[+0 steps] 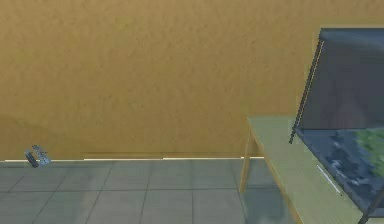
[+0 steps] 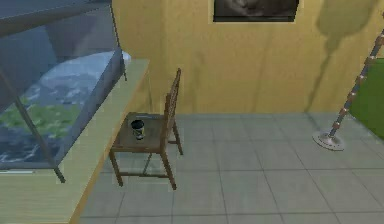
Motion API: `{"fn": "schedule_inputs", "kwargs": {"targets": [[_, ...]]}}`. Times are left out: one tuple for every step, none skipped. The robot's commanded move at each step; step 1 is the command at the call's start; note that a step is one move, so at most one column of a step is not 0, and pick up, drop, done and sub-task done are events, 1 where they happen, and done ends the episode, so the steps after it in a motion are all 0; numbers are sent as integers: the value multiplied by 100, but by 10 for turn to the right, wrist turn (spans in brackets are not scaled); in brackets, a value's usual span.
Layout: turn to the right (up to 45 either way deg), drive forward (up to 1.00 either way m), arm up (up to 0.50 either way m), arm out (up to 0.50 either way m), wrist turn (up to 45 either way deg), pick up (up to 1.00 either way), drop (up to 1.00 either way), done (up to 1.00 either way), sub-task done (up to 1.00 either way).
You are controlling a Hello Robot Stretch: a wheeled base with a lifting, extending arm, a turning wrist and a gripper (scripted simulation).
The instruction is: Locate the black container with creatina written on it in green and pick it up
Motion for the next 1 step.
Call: {"fn": "schedule_inputs", "kwargs": {"targets": [[-150,0,0,0,0,0,0,0,0]]}}
